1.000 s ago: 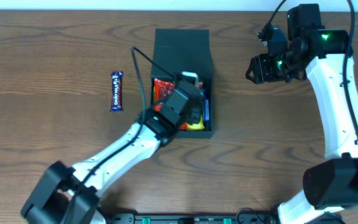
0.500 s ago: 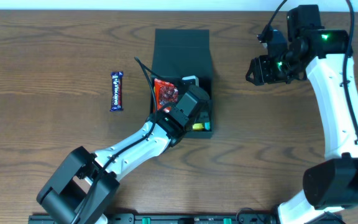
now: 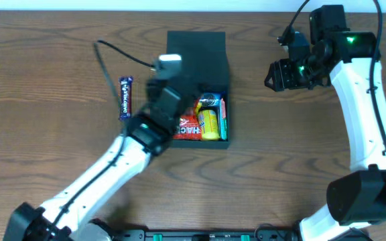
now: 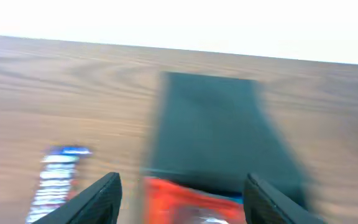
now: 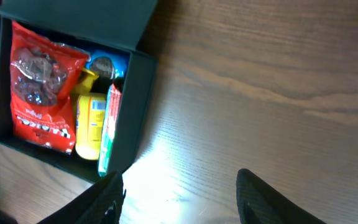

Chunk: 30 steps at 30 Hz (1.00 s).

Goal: Pack container
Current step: 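Release the KitKat bar in the box and withdraw the left gripper, then grasp the blue Dairy Milk bar on the table with the left gripper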

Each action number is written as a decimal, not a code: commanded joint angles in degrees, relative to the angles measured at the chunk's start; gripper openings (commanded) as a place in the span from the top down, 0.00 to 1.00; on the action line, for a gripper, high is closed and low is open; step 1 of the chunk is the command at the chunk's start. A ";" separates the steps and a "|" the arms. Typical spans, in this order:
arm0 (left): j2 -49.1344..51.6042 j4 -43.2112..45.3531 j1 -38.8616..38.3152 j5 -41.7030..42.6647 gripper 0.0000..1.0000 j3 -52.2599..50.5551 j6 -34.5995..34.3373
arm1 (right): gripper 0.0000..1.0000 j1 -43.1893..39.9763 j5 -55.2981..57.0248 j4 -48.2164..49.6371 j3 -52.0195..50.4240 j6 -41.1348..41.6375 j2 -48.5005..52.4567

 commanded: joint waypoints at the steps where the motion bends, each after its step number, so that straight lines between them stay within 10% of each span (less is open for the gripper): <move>1: 1.68 -4.52 6.84 -5.40 0.35 0.26 5.75 | 0.41 -0.26 -0.46 0.55 -0.15 -0.55 -1.01; 9: 9.90 -10.19 20.59 7.67 0.34 0.26 4.00 | 0.39 -0.26 -0.44 0.63 -0.15 -0.57 -1.01; 30: 21.66 -13.81 22.32 9.57 0.31 -2.38 -0.76 | 0.32 -0.28 0.26 2.40 -0.15 -1.03 -1.01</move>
